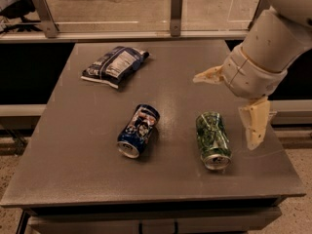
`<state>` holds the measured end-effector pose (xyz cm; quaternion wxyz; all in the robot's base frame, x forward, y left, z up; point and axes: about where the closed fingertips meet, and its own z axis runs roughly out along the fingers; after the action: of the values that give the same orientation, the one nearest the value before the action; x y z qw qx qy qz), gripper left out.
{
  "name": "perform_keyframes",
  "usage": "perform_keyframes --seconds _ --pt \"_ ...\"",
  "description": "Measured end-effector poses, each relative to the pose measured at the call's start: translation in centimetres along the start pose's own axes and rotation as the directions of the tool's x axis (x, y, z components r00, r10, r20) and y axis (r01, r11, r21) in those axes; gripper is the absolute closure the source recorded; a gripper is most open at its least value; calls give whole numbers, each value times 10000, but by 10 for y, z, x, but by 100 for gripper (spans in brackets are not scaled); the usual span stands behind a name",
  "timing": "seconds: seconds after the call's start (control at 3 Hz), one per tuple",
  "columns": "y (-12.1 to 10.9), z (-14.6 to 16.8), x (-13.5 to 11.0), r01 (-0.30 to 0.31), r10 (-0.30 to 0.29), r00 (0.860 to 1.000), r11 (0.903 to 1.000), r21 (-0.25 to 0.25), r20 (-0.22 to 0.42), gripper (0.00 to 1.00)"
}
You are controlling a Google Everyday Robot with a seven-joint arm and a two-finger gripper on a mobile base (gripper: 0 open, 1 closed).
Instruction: Pick green can
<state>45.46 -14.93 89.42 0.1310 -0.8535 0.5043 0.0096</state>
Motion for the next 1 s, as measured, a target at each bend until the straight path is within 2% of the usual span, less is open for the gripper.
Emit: perform_keyframes --seconds 0.33,0.67,1.0 --pt "14 10 4 1786 -1801 9830 9830 -429 -345 0" --pt "24 10 2 3387 -3404 9394 9399 -424 -415 0" --pt "27 18 -12 5175 -5183 8550 8549 -368 -164 0"
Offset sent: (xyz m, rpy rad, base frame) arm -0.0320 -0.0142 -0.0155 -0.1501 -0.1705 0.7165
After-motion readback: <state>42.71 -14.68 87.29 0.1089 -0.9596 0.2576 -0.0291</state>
